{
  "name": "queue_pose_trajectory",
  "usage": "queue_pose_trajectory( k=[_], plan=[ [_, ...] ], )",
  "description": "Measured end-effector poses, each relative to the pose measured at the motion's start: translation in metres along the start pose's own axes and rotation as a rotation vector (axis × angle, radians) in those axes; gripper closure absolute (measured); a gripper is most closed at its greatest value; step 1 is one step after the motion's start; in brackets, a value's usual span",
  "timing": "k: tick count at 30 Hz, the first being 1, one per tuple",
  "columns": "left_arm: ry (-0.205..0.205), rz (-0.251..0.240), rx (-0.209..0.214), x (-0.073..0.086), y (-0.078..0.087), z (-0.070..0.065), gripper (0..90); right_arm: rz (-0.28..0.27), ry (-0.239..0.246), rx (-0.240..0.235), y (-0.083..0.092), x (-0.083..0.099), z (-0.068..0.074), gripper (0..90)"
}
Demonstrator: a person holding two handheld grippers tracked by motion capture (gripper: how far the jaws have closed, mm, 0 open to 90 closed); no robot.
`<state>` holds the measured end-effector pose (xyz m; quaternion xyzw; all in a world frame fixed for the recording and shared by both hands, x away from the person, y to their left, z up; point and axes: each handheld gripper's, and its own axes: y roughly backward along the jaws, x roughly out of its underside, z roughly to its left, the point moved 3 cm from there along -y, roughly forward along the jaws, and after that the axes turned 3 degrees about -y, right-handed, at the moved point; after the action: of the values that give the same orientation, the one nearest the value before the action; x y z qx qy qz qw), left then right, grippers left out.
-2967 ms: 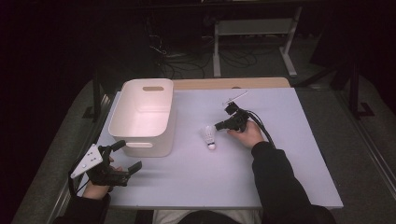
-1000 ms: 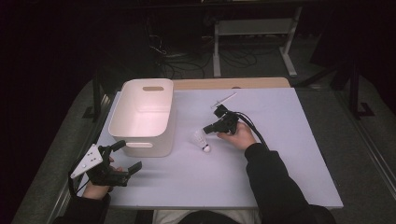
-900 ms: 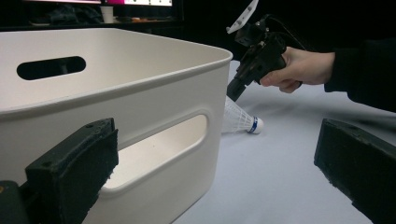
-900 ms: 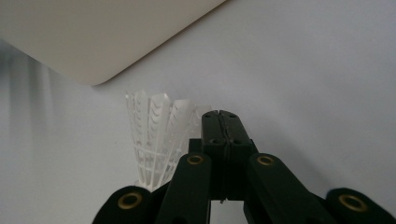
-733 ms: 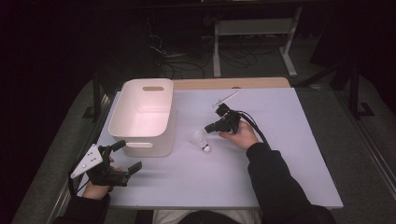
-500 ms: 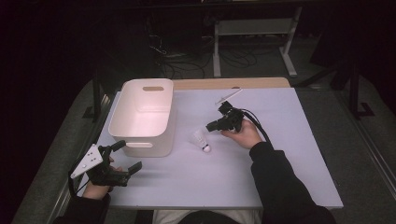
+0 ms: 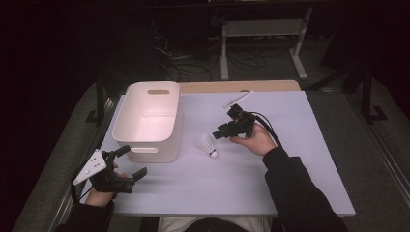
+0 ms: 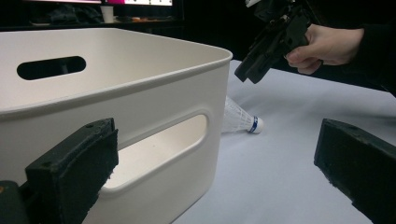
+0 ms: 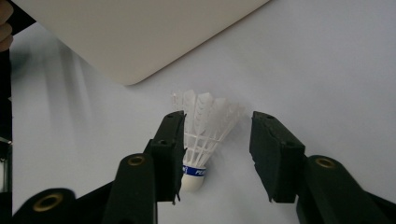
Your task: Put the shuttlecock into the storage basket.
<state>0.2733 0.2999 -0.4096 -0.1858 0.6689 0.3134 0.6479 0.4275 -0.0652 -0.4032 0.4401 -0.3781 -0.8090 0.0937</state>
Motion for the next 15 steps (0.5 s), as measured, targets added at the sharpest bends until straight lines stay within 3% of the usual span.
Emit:
queue_pose_trajectory(
  k=[7,12,15],
  plan=[
    [-0.001,0.0,0.0,0.0,0.0001,0.0,0.0,0.0,0.006,0.005,0.0009,0.0005,0.0046,40.3],
    [0.001,-0.001,0.003,-0.0002,0.0003,0.0,0.0,0.002,0.005,-0.006,0.0023,0.0032,0.0078,22.8],
    [0.001,-0.001,0.003,-0.0002,0.0003,0.0,0.0,0.001,0.007,-0.005,0.0023,0.0035,0.0081,20.5]
  ],
)
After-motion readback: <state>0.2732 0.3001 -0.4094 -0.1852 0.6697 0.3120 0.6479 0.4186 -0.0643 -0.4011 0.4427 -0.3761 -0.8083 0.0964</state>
